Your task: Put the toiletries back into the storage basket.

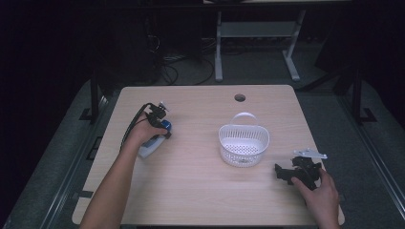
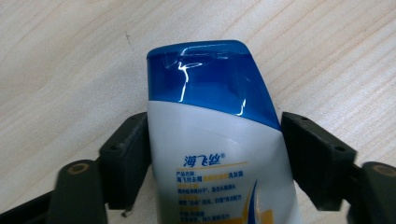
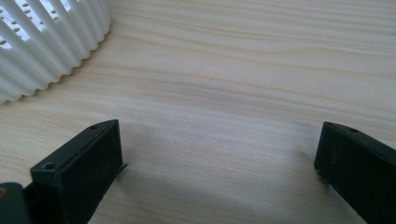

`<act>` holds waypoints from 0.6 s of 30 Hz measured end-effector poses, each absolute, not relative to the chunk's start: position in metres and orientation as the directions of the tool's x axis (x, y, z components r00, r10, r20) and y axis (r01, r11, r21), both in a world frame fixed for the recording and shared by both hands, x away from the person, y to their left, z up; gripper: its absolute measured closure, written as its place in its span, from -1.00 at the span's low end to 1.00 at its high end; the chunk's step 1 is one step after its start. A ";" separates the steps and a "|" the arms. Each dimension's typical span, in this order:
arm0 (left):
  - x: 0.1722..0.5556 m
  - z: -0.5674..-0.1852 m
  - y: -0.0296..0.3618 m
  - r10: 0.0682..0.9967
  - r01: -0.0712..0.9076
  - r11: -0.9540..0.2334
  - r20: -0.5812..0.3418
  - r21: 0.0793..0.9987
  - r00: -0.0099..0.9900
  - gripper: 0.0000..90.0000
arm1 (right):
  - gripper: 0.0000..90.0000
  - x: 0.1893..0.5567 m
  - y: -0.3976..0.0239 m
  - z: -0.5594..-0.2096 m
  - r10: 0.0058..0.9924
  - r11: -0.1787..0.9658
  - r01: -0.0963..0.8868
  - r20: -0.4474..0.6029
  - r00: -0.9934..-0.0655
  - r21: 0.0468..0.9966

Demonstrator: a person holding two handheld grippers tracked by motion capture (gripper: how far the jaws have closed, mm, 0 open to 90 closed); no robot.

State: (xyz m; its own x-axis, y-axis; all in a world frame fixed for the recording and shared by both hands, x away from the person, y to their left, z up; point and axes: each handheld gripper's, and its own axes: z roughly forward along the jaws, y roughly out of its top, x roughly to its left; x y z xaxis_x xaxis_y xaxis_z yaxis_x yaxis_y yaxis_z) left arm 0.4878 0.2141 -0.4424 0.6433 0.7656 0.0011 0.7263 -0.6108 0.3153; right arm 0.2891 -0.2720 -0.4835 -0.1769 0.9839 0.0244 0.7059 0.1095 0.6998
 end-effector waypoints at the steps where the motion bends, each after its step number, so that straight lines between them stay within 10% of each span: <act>1: 0.488 -0.442 0.214 0.766 0.726 -0.611 0.002 0.315 0.643 -0.32 | -0.99 0.289 -0.272 -0.484 0.984 0.110 0.706 0.024 -0.177 0.700; 18: 0.486 -0.438 0.218 0.765 0.726 -0.599 -0.027 0.338 0.643 -0.20 | -0.99 0.289 -0.272 -0.484 0.984 0.110 0.706 0.024 -0.177 0.700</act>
State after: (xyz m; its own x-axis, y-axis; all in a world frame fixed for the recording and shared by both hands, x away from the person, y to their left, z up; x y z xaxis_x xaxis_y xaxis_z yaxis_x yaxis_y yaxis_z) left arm 0.4858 0.2183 -0.4379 0.6432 0.7652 -0.0266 0.7261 -0.5986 0.3384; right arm 0.2891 -0.2721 -0.4836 -0.1770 0.9839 0.0239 0.7058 0.1100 0.6998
